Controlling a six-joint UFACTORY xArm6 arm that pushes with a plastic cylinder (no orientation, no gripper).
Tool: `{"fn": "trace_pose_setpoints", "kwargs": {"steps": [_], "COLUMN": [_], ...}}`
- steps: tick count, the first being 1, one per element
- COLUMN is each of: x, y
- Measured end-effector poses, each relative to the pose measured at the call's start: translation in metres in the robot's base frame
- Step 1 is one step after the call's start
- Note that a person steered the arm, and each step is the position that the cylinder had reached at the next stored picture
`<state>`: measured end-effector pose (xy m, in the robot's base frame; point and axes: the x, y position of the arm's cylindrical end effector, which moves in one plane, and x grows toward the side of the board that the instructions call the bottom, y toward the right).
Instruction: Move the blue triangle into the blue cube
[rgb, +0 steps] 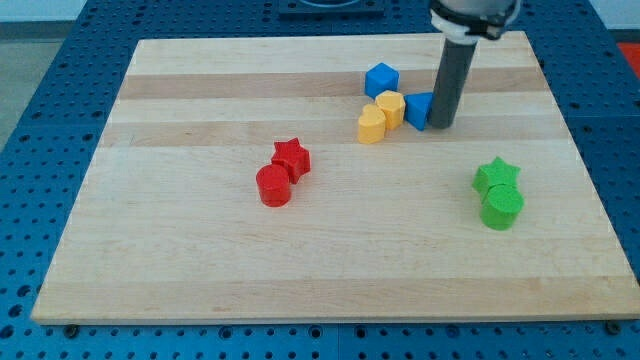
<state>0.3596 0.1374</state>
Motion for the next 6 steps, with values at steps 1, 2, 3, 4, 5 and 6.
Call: {"fn": "trace_pose_setpoints", "kwargs": {"steps": [1, 2, 3, 4, 5, 6], "x": [-0.027, -0.032, -0.035, -0.049, -0.055, -0.053], "y": [-0.013, -0.034, -0.058, -0.074, -0.076, -0.076]}}
